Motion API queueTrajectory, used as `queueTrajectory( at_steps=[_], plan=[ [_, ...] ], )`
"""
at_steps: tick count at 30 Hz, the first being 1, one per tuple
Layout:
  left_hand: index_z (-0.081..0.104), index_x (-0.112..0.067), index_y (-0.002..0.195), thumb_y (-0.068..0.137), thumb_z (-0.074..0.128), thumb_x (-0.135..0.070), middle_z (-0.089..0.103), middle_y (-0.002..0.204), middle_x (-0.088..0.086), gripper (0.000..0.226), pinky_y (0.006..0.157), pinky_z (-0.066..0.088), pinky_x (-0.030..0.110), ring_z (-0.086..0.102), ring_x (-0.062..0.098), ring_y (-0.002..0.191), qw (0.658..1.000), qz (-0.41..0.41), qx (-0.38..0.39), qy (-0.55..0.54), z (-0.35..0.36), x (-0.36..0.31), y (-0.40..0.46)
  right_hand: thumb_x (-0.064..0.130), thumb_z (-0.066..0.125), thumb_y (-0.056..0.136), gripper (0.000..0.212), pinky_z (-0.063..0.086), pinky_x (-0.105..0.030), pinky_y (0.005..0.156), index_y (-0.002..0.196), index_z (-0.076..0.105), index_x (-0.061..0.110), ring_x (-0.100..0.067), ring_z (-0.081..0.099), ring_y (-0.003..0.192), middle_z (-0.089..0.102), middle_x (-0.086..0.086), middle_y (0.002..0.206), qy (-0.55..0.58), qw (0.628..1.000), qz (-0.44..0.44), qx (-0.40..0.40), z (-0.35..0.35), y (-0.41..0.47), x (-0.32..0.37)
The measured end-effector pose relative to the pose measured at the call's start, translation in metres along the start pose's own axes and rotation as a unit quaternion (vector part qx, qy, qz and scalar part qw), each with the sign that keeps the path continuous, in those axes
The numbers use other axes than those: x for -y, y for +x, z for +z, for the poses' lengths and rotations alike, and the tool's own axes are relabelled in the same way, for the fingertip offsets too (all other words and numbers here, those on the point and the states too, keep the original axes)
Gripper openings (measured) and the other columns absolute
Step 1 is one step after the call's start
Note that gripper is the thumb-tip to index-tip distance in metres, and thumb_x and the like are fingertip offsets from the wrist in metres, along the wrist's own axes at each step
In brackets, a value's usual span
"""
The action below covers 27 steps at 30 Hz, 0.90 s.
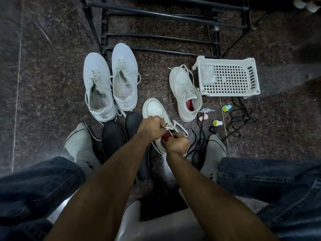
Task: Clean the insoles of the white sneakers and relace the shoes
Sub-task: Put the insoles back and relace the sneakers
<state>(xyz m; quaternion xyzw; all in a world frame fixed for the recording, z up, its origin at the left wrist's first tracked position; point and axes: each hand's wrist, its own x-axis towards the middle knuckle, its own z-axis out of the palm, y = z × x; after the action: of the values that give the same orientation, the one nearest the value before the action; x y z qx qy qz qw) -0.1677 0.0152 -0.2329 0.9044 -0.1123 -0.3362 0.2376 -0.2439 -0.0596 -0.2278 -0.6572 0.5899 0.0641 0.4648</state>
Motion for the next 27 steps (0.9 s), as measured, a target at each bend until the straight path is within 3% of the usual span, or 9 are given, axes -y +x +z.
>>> queueTrajectory(
  at_steps=[5,7,9,12,14,16,19,22,27],
  plan=[
    [0.072,-0.027,0.085,0.083,0.064,-0.027,0.072,0.097,-0.003,0.009,0.077,0.047,0.027,0.065,0.02,0.092,1.0,0.009,0.002,0.001,-0.001,0.002,0.0,0.017,0.061,0.085,0.02,0.05,-0.034,0.075,0.102,0.073,0.018,-0.034,0.065,0.091,0.072,-0.013,0.094,-0.166,0.974,-0.145,0.049,-0.014,-0.003,0.0],
    [0.072,-0.027,0.084,0.083,0.064,-0.028,0.072,0.097,-0.002,0.008,0.078,0.048,0.028,0.065,0.021,0.093,1.0,0.012,0.002,0.002,-0.001,0.002,-0.001,0.022,0.054,0.09,0.024,0.048,-0.035,0.076,0.111,0.067,0.022,-0.032,0.062,0.098,0.068,-0.008,0.104,-0.313,0.908,-0.271,0.054,-0.033,-0.006,-0.003],
    [0.072,-0.027,0.085,0.083,0.064,-0.028,0.072,0.098,-0.002,0.008,0.078,0.047,0.028,0.065,0.021,0.093,1.0,0.013,0.001,0.006,-0.001,0.001,-0.001,0.016,0.055,0.088,0.028,0.05,-0.037,0.075,0.114,0.063,0.02,-0.026,0.057,0.105,0.061,0.0,0.112,-0.395,0.812,-0.426,0.049,-0.051,-0.002,-0.012],
    [0.071,-0.027,0.084,0.084,0.063,-0.029,0.072,0.098,-0.002,0.008,0.073,0.043,0.026,0.065,0.021,0.093,1.0,0.014,0.005,0.014,-0.002,-0.001,0.0,0.014,0.063,0.073,0.033,0.053,-0.035,0.059,0.106,0.066,0.019,-0.023,0.058,0.097,0.06,0.004,0.098,-0.474,0.682,-0.544,0.122,-0.068,0.008,-0.033],
    [0.071,-0.027,0.084,0.084,0.063,-0.029,0.072,0.098,-0.002,0.008,0.073,0.044,0.026,0.065,0.022,0.093,1.0,0.015,0.006,0.017,-0.002,-0.001,0.0,0.021,0.068,0.067,0.048,0.053,-0.033,0.06,0.115,0.063,0.018,-0.021,0.059,0.094,0.06,0.003,0.098,-0.523,0.627,-0.555,0.159,-0.071,0.014,-0.039],
    [0.071,-0.026,0.086,0.085,0.063,-0.029,0.072,0.098,-0.001,0.009,0.076,0.046,0.028,0.065,0.022,0.093,1.0,0.013,0.004,0.018,-0.001,0.0,-0.001,0.023,0.064,0.074,0.052,0.052,-0.036,0.071,0.125,0.057,0.017,-0.022,0.055,0.104,0.059,0.001,0.108,-0.554,0.605,-0.539,0.191,-0.07,0.015,-0.034],
    [0.072,-0.027,0.086,0.085,0.062,-0.028,0.072,0.098,-0.001,0.01,0.075,0.045,0.028,0.065,0.022,0.092,1.0,0.012,0.002,0.018,0.0,0.0,-0.001,0.02,0.055,0.084,0.049,0.048,-0.039,0.083,0.132,0.044,0.015,-0.027,0.048,0.118,0.055,-0.006,0.123,-0.561,0.627,-0.467,0.271,-0.062,0.014,-0.019],
    [0.072,-0.026,0.086,0.084,0.062,-0.028,0.072,0.098,-0.001,0.011,0.074,0.045,0.028,0.065,0.022,0.091,1.0,0.014,0.002,0.017,0.0,0.0,0.0,0.018,0.056,0.084,0.048,0.044,-0.038,0.073,0.128,0.039,0.009,-0.037,0.058,0.108,0.061,-0.017,0.118,-0.599,0.611,-0.42,0.302,-0.05,0.015,-0.006],
    [0.073,-0.026,0.089,0.084,0.062,-0.027,0.072,0.1,-0.001,0.012,0.075,0.045,0.028,0.065,0.023,0.093,1.0,0.011,-0.002,0.012,0.001,0.001,0.001,0.018,0.055,0.088,0.052,0.046,-0.041,0.084,0.135,0.037,0.008,-0.036,0.057,0.115,0.059,-0.017,0.126,-0.644,0.592,-0.363,0.322,-0.035,0.021,0.011]
  ],
)
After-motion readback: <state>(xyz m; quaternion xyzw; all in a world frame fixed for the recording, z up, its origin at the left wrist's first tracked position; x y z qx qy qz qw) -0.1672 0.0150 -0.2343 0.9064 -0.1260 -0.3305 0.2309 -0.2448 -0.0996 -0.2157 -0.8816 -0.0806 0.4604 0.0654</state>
